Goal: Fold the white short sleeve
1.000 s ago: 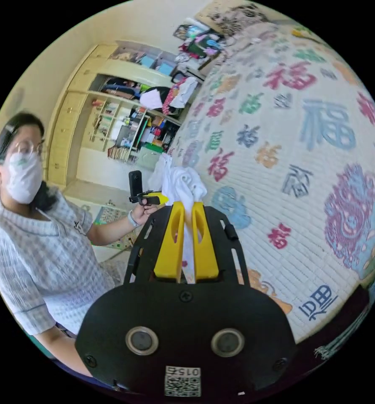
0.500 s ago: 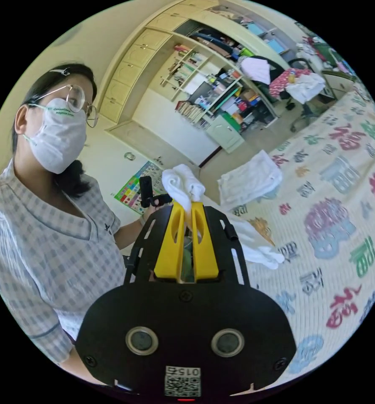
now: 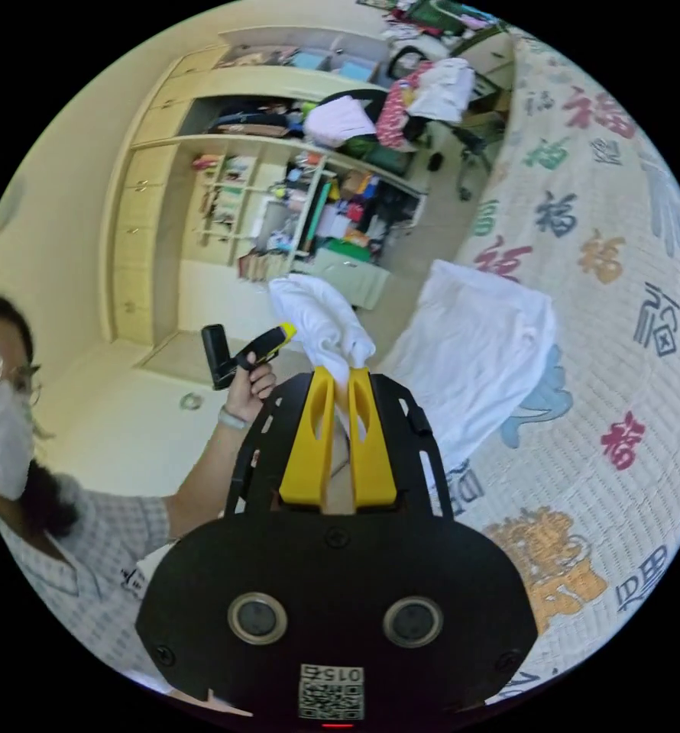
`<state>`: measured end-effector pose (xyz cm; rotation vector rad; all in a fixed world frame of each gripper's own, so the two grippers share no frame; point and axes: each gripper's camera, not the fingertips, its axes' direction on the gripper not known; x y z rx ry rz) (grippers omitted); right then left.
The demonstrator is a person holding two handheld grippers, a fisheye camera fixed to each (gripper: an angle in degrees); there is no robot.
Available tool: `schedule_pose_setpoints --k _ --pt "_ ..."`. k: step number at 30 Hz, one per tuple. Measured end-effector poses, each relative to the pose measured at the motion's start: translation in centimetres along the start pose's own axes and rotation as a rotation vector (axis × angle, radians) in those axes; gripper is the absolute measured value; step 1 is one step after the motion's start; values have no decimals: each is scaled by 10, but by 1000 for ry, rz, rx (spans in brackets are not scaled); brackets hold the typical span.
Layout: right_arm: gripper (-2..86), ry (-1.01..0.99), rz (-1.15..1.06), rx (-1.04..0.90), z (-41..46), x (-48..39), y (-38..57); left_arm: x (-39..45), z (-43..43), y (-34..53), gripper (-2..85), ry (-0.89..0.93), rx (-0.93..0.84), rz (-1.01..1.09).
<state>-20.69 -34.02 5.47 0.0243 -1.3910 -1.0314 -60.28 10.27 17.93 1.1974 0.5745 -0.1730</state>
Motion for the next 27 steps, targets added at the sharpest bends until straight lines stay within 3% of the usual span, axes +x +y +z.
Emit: schedule_pose_setpoints --k 3,5,10,14,19,25,27 --pt "29 210 104 -23 30 32 -29 -16 65 -24 3 -108 -118 -69" --pt "34 303 178 -44 42 44 -44 -13 79 -30 10 -174 -69 -139" --pt "38 463 66 -23 46 11 -48 32 78 -24 39 -140 -25 -46" --pt "29 512 -27 -84 66 -23 -49 79 107 -6 48 -206 -177 90" --pt "7 525 25 -188 93 -32 -58 97 172 8 52 -312 -384 74" --pt "21 522 9 -173 46 -71 -23 154 209 13 58 -391 -366 55" --pt "36 543 8 -180 17 -85 3 186 215 19 62 -344 -328 83"
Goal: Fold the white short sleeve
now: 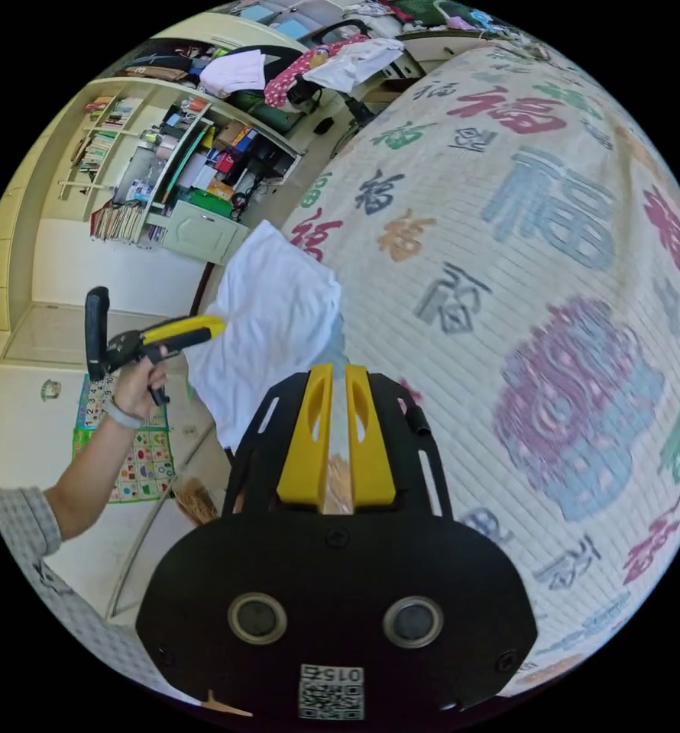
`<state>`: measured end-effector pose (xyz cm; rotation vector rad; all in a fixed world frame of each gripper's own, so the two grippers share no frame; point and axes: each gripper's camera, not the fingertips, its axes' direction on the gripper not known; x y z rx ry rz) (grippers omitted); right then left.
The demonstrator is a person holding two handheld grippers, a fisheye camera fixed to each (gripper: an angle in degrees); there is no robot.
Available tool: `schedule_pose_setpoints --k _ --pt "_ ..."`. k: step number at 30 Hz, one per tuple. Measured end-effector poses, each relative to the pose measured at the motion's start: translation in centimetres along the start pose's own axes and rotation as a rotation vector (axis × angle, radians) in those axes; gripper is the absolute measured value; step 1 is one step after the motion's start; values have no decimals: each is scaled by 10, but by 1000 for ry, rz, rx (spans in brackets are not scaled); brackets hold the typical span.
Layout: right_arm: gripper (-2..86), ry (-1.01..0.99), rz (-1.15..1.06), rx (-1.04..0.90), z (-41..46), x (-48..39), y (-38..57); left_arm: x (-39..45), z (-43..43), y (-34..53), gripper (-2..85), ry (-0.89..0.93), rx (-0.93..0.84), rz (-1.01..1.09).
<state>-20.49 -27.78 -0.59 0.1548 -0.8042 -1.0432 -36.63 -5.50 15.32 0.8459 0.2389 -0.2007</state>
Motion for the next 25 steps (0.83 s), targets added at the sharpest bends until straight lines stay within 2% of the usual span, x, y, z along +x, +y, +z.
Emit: schedule_pose_setpoints --k 3,9,14,20,22,25 --pt "40 53 65 5 -56 11 68 72 5 8 69 135 24 74" --pt "43 205 394 53 -194 46 231 273 50 18 79 407 -35 287" --pt "55 407 699 255 -352 75 378 473 88 3 89 686 -90 489" --pt "76 716 869 499 -530 86 511 689 97 -22 104 803 -31 759" --pt "83 804 900 515 -572 91 542 748 100 -30 107 829 -12 818" --pt "94 812 920 490 -626 101 584 840 106 -43 114 857 31 890"
